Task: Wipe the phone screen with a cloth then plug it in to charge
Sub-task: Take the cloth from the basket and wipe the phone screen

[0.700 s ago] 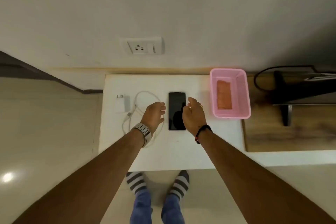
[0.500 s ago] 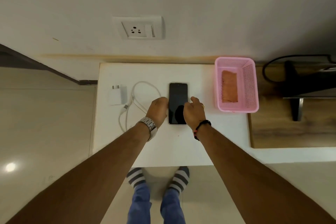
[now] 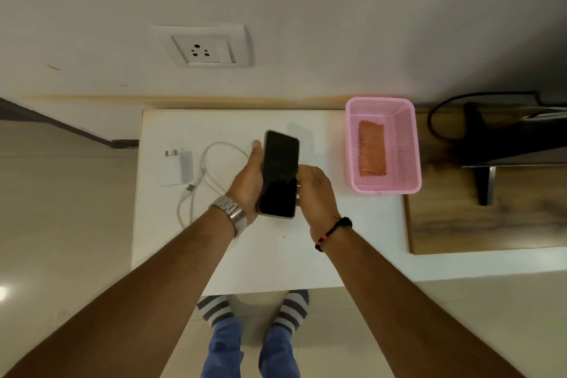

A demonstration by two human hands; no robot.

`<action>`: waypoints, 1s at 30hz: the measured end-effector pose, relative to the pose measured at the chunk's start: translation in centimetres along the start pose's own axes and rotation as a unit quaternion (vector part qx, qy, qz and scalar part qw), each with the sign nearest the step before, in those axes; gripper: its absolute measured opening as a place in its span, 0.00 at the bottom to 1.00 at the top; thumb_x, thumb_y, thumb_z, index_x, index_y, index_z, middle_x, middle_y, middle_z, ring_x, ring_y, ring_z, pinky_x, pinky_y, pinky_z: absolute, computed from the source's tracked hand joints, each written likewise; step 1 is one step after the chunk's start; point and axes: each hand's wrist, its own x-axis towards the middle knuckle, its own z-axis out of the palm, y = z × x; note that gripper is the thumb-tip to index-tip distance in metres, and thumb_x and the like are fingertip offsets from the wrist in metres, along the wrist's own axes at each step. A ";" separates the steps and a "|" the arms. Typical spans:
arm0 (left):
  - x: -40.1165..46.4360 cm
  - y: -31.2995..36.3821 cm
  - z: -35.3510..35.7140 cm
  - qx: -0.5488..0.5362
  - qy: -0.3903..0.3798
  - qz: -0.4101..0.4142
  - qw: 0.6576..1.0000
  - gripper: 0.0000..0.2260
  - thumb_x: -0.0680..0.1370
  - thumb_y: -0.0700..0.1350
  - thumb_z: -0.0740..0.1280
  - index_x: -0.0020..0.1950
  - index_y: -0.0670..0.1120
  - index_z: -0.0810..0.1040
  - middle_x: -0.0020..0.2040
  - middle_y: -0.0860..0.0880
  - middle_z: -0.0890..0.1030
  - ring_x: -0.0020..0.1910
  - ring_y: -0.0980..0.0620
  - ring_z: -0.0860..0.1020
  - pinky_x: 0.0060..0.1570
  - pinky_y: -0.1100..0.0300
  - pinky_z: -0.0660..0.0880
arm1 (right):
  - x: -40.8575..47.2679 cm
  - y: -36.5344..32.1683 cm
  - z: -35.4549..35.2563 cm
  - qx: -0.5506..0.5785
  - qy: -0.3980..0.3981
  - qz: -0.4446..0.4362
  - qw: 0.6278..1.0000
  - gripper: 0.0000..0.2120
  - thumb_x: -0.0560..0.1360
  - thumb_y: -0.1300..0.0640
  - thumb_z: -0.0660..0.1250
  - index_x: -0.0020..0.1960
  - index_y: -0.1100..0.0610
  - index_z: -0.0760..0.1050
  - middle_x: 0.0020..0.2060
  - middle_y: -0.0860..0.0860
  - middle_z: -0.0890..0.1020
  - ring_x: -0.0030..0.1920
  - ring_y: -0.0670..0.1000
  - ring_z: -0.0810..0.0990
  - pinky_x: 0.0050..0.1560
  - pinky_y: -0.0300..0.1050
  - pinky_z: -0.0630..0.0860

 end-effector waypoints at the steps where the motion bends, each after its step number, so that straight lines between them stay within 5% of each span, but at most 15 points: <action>1: -0.2 0.2 0.0 -0.019 -0.023 -0.007 1.000 0.33 0.78 0.74 0.54 0.60 0.50 0.85 0.52 0.40 0.88 0.47 0.41 0.88 0.39 0.48 0.84 | -0.2 -0.4 -0.5 0.001 -0.010 -0.006 1.000 0.13 0.80 0.60 0.55 0.49 0.71 0.71 0.49 0.69 0.78 0.51 0.69 0.78 0.54 0.64 0.80; 3: -0.4 0.6 0.2 -0.044 -0.055 -0.002 0.998 0.32 0.78 0.73 0.54 0.63 0.51 0.83 0.54 0.41 0.88 0.50 0.40 0.87 0.41 0.45 0.84 | -0.5 -1.1 -1.7 -0.018 -0.032 -0.033 0.999 0.15 0.81 0.59 0.56 0.54 0.71 0.73 0.51 0.69 0.78 0.53 0.67 0.80 0.54 0.65 0.80; 6: -0.6 0.9 0.2 -0.076 -0.084 0.009 0.994 0.33 0.80 0.72 0.52 0.71 0.50 0.78 0.63 0.38 0.84 0.59 0.35 0.83 0.55 0.34 0.81 | 0.2 -1.9 -4.5 -0.068 -0.044 -0.114 0.990 0.13 0.80 0.57 0.59 0.50 0.63 0.80 0.43 0.57 0.85 0.45 0.50 0.84 0.44 0.42 0.82; 8: -0.6 1.0 -0.1 -0.085 -0.105 0.015 0.991 0.34 0.81 0.70 0.49 0.73 0.49 0.75 0.66 0.37 0.82 0.62 0.36 0.82 0.56 0.37 0.81 | 1.7 -2.1 -6.9 -0.130 0.020 -0.183 0.974 0.08 0.78 0.57 0.65 0.47 0.57 0.83 0.40 0.49 0.86 0.42 0.44 0.84 0.46 0.35 0.79; 12: -0.6 0.2 -0.8 -0.123 -0.148 0.009 0.981 0.35 0.82 0.69 0.48 0.74 0.46 0.74 0.67 0.38 0.81 0.59 0.37 0.82 0.54 0.39 0.81 | 6.5 -1.2 -11.8 -0.260 0.186 -0.195 0.927 0.06 0.74 0.59 0.66 0.47 0.54 0.82 0.42 0.49 0.85 0.43 0.50 0.83 0.51 0.42 0.80; 17: -0.5 -0.9 -0.8 -0.146 -0.194 0.010 0.970 0.36 0.82 0.69 0.48 0.75 0.43 0.73 0.63 0.38 0.81 0.55 0.38 0.84 0.52 0.39 0.82 | 10.9 1.0 -13.8 -0.393 0.156 -0.118 0.898 0.08 0.79 0.55 0.64 0.55 0.52 0.80 0.49 0.53 0.83 0.50 0.56 0.81 0.61 0.50 0.78; 21: -0.2 -1.1 -0.6 -0.156 -0.212 0.017 0.965 0.36 0.82 0.68 0.48 0.74 0.43 0.75 0.63 0.37 0.81 0.56 0.38 0.83 0.54 0.38 0.81 | 12.0 1.6 -13.6 -0.338 0.171 -0.107 0.919 0.07 0.79 0.55 0.65 0.50 0.52 0.83 0.44 0.50 0.84 0.47 0.54 0.82 0.56 0.44 0.77; 25: -0.5 -1.1 -0.3 -0.151 -0.216 0.025 0.964 0.35 0.83 0.67 0.48 0.74 0.42 0.74 0.63 0.37 0.81 0.57 0.37 0.83 0.54 0.38 0.81 | 11.9 1.4 -13.7 -0.245 0.132 -0.084 0.957 0.06 0.77 0.57 0.69 0.46 0.54 0.85 0.39 0.49 0.86 0.40 0.52 0.84 0.36 0.34 0.80; 28: -0.9 -0.9 -0.1 -0.154 -0.210 0.026 0.965 0.35 0.83 0.67 0.49 0.74 0.42 0.74 0.63 0.36 0.81 0.57 0.37 0.83 0.58 0.38 0.80 | 10.7 -0.5 -14.1 -0.196 0.156 -0.100 0.963 0.08 0.78 0.60 0.68 0.49 0.55 0.86 0.40 0.50 0.86 0.43 0.52 0.83 0.43 0.38 0.80; 30: -1.3 -0.6 0.1 -0.160 -0.203 0.022 0.966 0.35 0.83 0.66 0.49 0.75 0.41 0.72 0.64 0.35 0.80 0.58 0.36 0.82 0.63 0.36 0.76 | 8.5 -2.5 -14.1 -0.104 0.125 -0.156 0.974 0.11 0.78 0.67 0.64 0.47 0.62 0.85 0.32 0.52 0.86 0.34 0.54 0.83 0.42 0.43 0.83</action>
